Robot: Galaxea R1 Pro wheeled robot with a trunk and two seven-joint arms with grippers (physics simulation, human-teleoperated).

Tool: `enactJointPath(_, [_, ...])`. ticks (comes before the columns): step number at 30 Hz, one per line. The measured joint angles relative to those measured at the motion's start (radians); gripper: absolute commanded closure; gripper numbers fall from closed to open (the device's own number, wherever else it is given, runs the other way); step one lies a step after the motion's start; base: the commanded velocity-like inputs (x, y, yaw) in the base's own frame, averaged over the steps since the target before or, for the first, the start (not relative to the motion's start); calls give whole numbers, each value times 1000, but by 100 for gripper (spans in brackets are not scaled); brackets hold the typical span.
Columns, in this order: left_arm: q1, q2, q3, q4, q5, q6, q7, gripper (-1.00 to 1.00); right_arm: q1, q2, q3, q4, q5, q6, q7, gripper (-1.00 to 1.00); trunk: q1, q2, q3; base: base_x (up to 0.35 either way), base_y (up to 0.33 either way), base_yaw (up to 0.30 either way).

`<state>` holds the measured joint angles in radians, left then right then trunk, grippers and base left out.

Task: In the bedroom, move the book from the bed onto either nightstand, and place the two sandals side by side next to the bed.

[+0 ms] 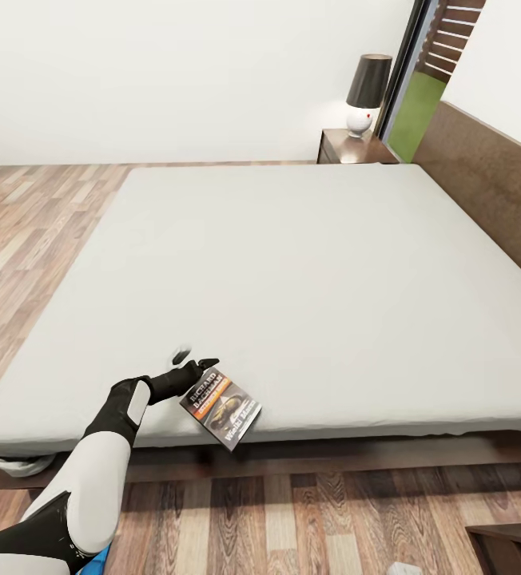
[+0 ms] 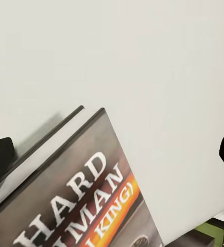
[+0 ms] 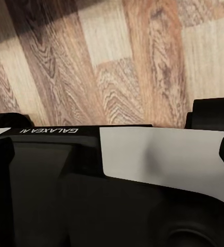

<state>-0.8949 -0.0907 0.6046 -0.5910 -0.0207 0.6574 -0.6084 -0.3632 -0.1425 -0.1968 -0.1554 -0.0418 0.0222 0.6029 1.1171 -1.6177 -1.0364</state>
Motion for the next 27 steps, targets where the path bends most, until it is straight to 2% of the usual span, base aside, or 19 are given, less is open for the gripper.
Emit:
enactJointPath(6, [0,0,0,0,0,0,0,-100,0,0,0,0,0,0,0,-100,0,0,0,-9,0,0])
enactJointPath(12, [0,0,0,0,0,0,-1,-100,0,0,0,0,0,0,0,-100,0,0,0,-151,0,0])
enactJointPath(27, [0,0,0,0,0,0,0,-100,0,0,0,0,0,0,-1,-100,0,0,0,-9,0,0])
